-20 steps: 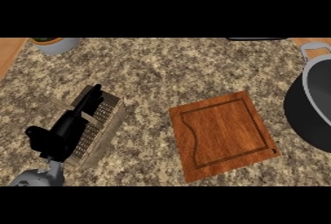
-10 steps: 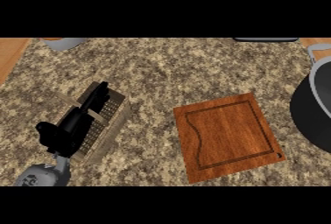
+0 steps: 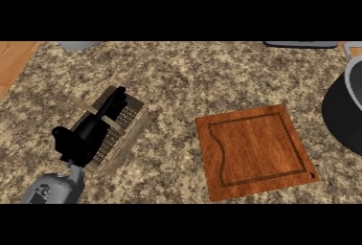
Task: Pick the bell pepper from the cutting board and place it in the pot
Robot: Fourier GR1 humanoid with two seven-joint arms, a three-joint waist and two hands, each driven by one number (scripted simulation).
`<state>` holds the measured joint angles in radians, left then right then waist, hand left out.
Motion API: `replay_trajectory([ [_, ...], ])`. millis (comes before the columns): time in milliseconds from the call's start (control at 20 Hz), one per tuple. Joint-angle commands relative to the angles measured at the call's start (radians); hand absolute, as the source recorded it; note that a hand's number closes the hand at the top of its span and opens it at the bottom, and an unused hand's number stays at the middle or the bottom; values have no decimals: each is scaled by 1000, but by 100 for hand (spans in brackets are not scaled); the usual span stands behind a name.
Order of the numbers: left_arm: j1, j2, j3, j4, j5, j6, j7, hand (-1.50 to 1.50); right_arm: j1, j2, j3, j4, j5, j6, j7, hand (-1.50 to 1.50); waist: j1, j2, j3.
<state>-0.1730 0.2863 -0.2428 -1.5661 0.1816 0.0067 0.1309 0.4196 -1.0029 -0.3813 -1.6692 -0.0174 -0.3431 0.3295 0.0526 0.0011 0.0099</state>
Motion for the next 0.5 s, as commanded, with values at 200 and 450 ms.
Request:
replay_trajectory([
  [200, 52, -29, -61, 92, -7, -28, 49, 0, -111, -159, 222, 166, 222, 68, 200, 150, 55, 34, -10],
  [450, 11, -55, -68, 153, -30, -24, 35, 0, -319, -144, 381, 269, 208, 239, 349, 150, 63, 31, -9],
])
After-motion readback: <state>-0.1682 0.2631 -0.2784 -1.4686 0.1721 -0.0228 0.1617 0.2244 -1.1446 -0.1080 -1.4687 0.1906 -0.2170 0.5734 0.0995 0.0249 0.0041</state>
